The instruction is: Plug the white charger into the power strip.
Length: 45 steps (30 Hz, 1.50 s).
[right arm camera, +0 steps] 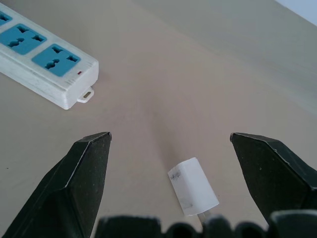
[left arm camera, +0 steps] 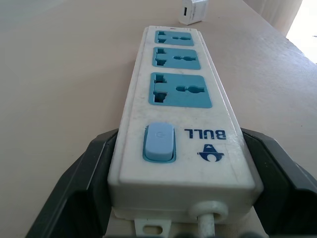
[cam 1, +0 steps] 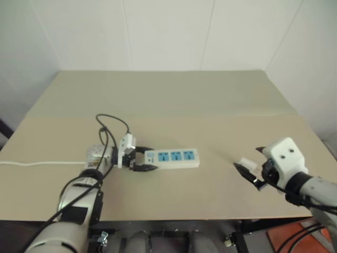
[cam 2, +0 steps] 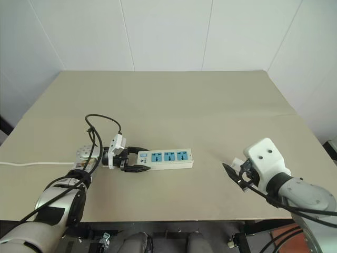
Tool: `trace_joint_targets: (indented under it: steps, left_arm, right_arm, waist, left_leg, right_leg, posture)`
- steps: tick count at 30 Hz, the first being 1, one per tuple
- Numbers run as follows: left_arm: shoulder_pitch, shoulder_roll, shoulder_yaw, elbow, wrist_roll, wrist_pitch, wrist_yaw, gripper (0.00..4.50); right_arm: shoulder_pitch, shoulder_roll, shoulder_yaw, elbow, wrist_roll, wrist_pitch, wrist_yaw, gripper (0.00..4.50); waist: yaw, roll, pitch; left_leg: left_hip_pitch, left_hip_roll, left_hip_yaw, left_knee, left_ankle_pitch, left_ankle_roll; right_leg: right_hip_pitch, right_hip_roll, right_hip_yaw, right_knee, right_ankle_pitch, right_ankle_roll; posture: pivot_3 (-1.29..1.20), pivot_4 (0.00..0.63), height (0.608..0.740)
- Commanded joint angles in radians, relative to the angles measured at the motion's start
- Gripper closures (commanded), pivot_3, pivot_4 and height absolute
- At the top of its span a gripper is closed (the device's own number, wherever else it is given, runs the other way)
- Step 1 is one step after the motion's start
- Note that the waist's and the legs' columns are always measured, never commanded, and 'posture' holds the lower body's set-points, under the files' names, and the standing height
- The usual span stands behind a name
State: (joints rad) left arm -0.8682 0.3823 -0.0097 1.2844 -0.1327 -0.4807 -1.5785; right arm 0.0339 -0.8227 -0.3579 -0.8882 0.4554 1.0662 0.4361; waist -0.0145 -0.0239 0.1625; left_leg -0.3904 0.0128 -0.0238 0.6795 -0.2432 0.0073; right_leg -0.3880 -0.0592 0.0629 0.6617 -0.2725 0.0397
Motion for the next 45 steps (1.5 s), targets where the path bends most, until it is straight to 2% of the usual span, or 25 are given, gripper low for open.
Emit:
trace_joint_targets:
  steps: [1, 3, 5, 8, 10, 16, 19, 23, 32, 45]
  left_arm:
    - [0.000, 0.001, -0.017, 0.012, 0.055, -0.001, -0.008, 1.19]
    - [-0.004, -0.001, -0.015, 0.010, 0.059, 0.001, -0.014, 1.19]
    - [-0.006, -0.003, -0.016, 0.007, 0.065, -0.001, -0.024, 1.19]
    - [-0.013, -0.010, -0.012, 0.005, 0.067, 0.002, -0.030, 1.19]
    - [-0.017, -0.015, -0.012, 0.005, 0.073, 0.001, -0.030, 1.19]
    - [-0.020, -0.028, -0.016, 0.003, 0.086, -0.007, -0.024, 1.19]
    - [-0.016, -0.034, -0.016, 0.000, 0.088, -0.012, -0.025, 1.19]
    - [-0.011, -0.039, -0.014, -0.002, 0.086, -0.012, -0.020, 1.19]
    - [0.001, -0.037, -0.020, -0.005, 0.095, -0.022, -0.014, 1.19]
    - [0.003, -0.035, -0.018, -0.007, 0.093, -0.027, -0.011, 1.19]
  right_arm:
    - [-0.090, -0.101, 0.016, 0.064, 0.018, 0.066, 0.046, 0.00]
    - [-0.176, -0.179, 0.055, 0.134, 0.036, 0.107, 0.092, 0.00]
    - [-0.280, -0.317, 0.157, 0.212, 0.040, 0.133, 0.182, 0.00]
    - [-0.481, -0.428, 0.328, 0.337, 0.052, 0.162, 0.301, 0.00]
    - [-0.642, -0.485, 0.498, 0.392, 0.019, 0.160, 0.425, 0.00]
    - [-0.960, -0.485, 0.895, 0.511, -0.127, 0.145, 0.690, 0.00]
    - [-1.037, -0.430, 1.011, 0.591, -0.188, 0.156, 0.743, 0.00]
    - [-1.078, -0.358, 1.083, 0.715, -0.259, 0.159, 0.755, 0.00]
    - [-1.072, -0.270, 1.119, 0.917, -0.371, 0.102, 0.762, 0.00]
    - [-1.010, -0.236, 1.103, 0.979, -0.426, 0.068, 0.794, 0.00]
  waist:
    - [0.000, 0.000, 0.000]
    - [0.000, 0.000, 0.000]
    - [-0.001, 0.000, 0.000]
    - [-0.001, 0.001, 0.000]
    - [0.000, 0.001, 0.000]
    - [0.009, 0.001, 0.000]
    - [0.011, 0.001, 0.000]
    - [0.015, 0.001, 0.000]
    - [0.021, 0.002, 0.000]
    - [0.021, 0.002, -0.001]
  left_leg:
    - [0.000, 0.000, 0.000, 0.000, 0.000, 0.000]
    - [0.000, 0.000, 0.000, -0.001, 0.000, 0.000]
    - [0.000, 0.000, 0.001, -0.002, 0.000, 0.000]
    - [-0.001, 0.001, 0.001, -0.002, 0.000, 0.000]
    - [-0.002, 0.001, 0.001, -0.003, 0.000, 0.001]
    - [-0.013, 0.000, -0.001, -0.001, -0.001, 0.002]
    - [-0.016, 0.000, -0.001, 0.001, -0.001, 0.002]
    - [-0.016, 0.000, -0.001, 0.001, -0.001, 0.002]
    - [-0.016, 0.000, 0.000, 0.001, -0.001, 0.002]
    - [-0.016, 0.000, 0.000, 0.001, -0.001, 0.002]
  right_leg:
    - [0.000, 0.000, 0.000, 0.000, 0.000, 0.000]
    - [0.000, 0.000, 0.000, -0.001, 0.000, 0.000]
    - [-0.001, 0.000, 0.000, -0.001, 0.001, -0.001]
    - [-0.002, 0.000, 0.000, -0.003, 0.001, -0.001]
    - [-0.002, 0.000, 0.000, -0.004, 0.001, -0.001]
    - [-0.010, -0.001, -0.002, -0.006, 0.001, -0.001]
    - [-0.015, -0.002, -0.002, -0.004, 0.001, -0.001]
    - [-0.016, -0.002, -0.002, -0.004, 0.001, -0.001]
    - [-0.017, -0.002, -0.002, -0.003, 0.001, -0.001]
    - [-0.017, -0.002, -0.002, -0.002, 0.001, -0.001]
  posture:
    - [0.00, 0.150, 0.740]
    - [0.00, 0.150, 0.740]
    - [0.00, 0.150, 0.740]
    - [0.00, 0.150, 0.740]
    - [0.00, 0.150, 0.740]
    - [0.00, 0.150, 0.740]
    - [0.00, 0.150, 0.740]
    - [0.00, 0.150, 0.740]
    - [0.00, 0.150, 0.740]
    - [0.00, 0.150, 0.740]
